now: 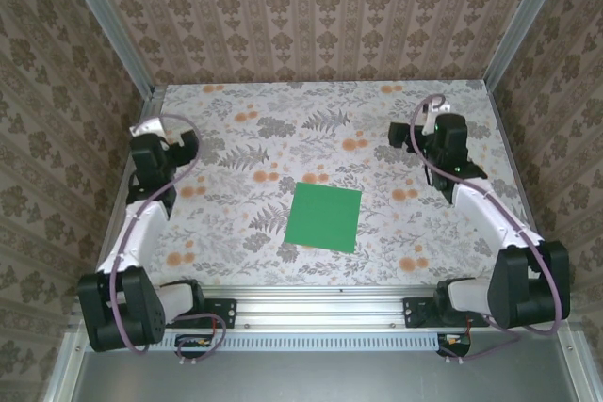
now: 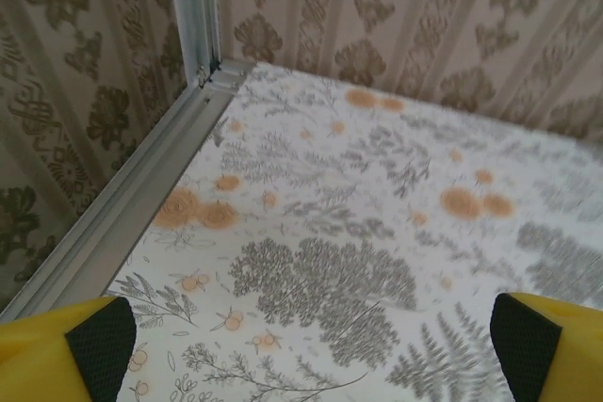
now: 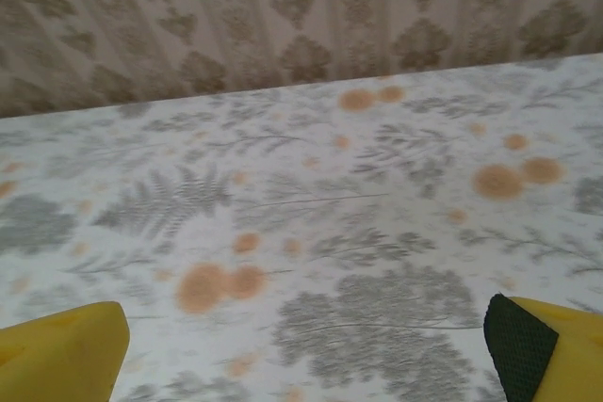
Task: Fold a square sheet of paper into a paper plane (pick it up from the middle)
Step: Fold a square sheet of paper at the center of the table.
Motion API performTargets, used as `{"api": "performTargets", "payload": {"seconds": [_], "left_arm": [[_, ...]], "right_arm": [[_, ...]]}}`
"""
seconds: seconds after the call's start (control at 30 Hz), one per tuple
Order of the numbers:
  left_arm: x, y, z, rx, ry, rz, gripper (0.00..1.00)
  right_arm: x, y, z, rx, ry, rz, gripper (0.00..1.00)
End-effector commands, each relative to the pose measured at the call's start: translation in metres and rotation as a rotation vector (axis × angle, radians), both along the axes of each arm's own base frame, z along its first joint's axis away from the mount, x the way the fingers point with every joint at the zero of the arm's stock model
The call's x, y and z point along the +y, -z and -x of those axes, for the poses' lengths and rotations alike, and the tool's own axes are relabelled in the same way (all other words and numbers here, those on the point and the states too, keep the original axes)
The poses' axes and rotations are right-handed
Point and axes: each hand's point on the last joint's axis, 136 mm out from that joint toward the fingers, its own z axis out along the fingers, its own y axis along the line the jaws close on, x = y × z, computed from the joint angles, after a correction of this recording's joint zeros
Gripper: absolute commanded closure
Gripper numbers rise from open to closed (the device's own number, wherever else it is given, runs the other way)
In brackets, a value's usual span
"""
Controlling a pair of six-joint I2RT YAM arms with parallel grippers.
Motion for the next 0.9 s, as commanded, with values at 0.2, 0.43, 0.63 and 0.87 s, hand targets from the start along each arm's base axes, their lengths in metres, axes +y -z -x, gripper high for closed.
{"api": "performTargets", "payload": {"seconds": [0.2,0.43,0.63,0.87], "left_arm": [[-0.039,0.03,0.048,0.169,0.107,0.391,0.0],[-0.064,0.028,0.076,0.17,0.236,0.428,0.0],[-0.079,0.029,0.092,0.162,0.305,0.451,0.0],[-0.099,0.036,0.099,0.199,0.365,0.468,0.0]], "right_arm": [[0.166,0.115,0.092,0.732,-0.266,-0.185,0.0],[0.194,0.163,0.118,0.865,-0.211,-0.091,0.0],[0.184,0.182,0.113,0.883,-0.179,-0.003,0.0],[0.187,0.196,0.097,0.919,-0.197,0.056,0.02]]}}
